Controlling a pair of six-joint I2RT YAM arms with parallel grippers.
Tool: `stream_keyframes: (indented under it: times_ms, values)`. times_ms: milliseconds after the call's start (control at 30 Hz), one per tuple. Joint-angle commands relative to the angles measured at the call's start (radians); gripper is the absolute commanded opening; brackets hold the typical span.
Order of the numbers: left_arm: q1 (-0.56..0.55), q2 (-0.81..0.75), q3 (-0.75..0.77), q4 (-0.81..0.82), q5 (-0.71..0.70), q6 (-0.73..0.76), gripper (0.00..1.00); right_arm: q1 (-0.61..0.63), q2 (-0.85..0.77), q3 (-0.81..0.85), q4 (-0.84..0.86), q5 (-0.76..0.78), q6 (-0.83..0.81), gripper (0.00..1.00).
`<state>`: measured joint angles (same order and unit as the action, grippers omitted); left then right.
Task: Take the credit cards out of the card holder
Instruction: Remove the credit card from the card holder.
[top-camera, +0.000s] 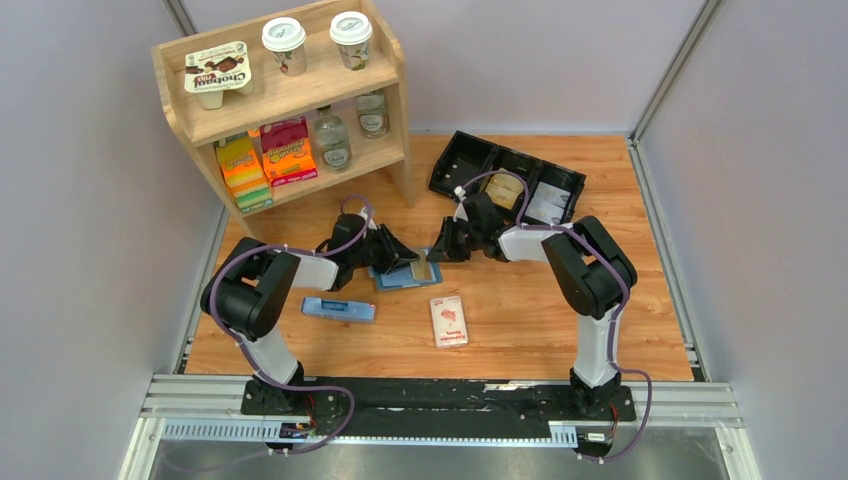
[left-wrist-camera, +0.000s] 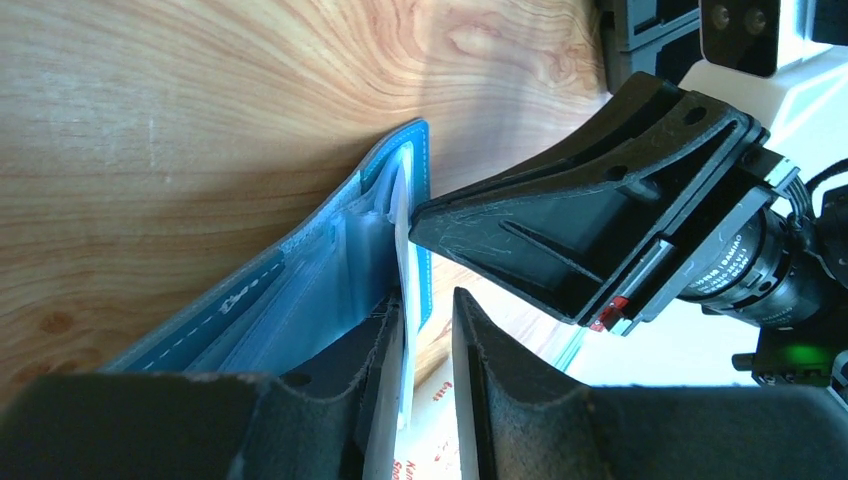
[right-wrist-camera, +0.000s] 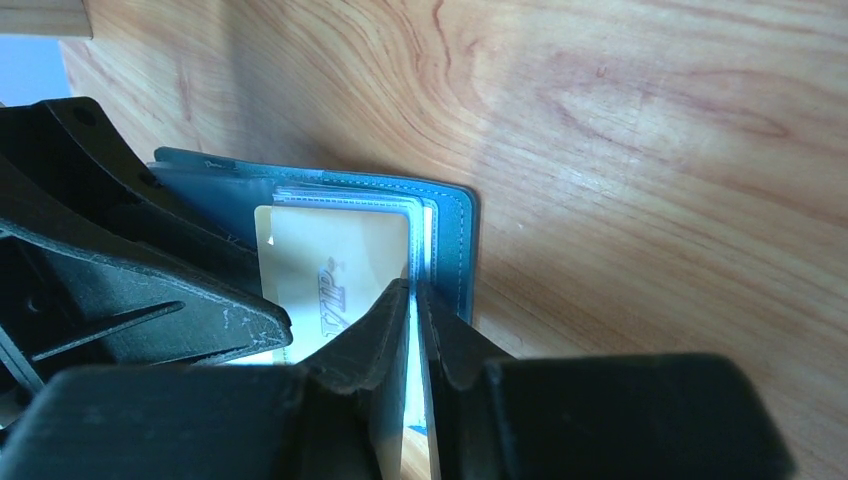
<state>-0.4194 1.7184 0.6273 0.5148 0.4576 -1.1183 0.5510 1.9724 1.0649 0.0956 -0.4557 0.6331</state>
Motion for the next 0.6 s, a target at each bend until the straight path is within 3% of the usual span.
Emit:
stream_keyframes:
  times_ms: [0, 133, 433, 567]
  values:
    - [-0.016, -0.060, 0.025, -0.004, 0.001, 0.023, 0.31, 0.018, 0.062, -0.014, -0.057, 0.049, -0.018, 0.16]
    - [-0.004, -0.103, 0.011, -0.061, -0.016, 0.032, 0.21, 0.018, 0.075, -0.010, -0.074, 0.066, -0.023, 0.16]
    - [0.010, -0.158, -0.011, -0.114, -0.026, 0.044, 0.13, 0.018, 0.089, -0.003, -0.086, 0.074, -0.030, 0.16]
    - [0.018, -0.186, 0.000, -0.218, -0.045, 0.081, 0.13, 0.017, 0.092, 0.000, -0.086, 0.075, -0.030, 0.16]
